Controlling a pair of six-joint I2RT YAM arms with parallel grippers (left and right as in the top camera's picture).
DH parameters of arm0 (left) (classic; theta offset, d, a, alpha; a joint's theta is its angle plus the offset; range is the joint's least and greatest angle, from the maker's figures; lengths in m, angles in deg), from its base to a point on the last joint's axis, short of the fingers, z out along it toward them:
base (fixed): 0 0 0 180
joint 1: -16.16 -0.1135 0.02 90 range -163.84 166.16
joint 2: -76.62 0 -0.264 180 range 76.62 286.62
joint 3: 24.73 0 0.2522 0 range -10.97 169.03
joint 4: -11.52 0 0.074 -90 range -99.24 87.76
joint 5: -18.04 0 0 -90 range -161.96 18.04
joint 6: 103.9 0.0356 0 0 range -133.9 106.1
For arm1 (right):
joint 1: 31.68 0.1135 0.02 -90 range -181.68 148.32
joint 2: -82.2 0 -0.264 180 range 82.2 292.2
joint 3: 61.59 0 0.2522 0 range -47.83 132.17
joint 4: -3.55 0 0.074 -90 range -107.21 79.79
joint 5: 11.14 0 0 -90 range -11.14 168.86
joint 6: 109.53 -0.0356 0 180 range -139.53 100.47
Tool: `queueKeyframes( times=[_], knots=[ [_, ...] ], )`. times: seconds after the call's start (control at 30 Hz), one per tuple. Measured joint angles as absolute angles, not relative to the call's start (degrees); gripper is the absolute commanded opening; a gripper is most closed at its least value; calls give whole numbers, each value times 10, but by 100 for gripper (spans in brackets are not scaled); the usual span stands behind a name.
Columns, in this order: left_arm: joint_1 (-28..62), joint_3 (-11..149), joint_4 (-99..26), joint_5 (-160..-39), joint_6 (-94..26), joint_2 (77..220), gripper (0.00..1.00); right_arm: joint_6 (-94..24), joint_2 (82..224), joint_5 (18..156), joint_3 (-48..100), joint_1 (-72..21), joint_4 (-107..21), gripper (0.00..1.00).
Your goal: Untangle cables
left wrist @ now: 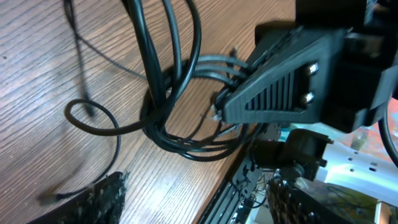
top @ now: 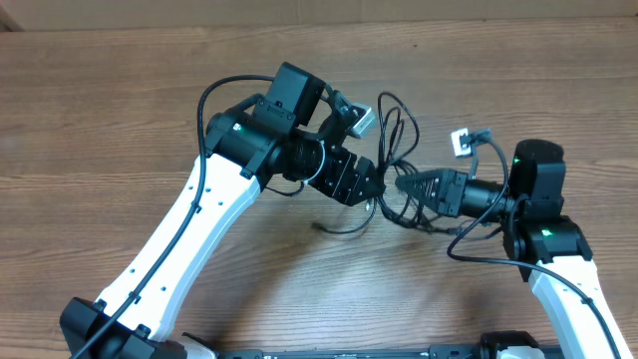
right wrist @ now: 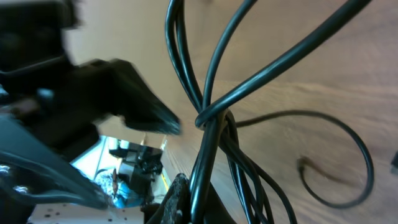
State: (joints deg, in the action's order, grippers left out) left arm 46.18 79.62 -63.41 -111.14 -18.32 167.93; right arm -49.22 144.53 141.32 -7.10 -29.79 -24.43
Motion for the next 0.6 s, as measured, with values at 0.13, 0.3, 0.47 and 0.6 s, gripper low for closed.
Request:
queueKeyframes(
  times=[0.13, 0.3, 0.47, 0.6],
  knots=[
    [462, 796, -626, -1123, -170, 1679, 90, -547, 1445, 1430, -71, -298, -161, 4],
    [462, 796, -601, -1125, -149, 1679, 97, -589, 1445, 1450, -71, -298, -124, 4],
    [462, 796, -544, -1124, -147, 1679, 99, -603, 1445, 1466, -71, -298, -124, 3],
    [462, 796, -514, -1120, -153, 1679, 100, -609, 1445, 1477, -71, -298, -124, 4]
  ],
)
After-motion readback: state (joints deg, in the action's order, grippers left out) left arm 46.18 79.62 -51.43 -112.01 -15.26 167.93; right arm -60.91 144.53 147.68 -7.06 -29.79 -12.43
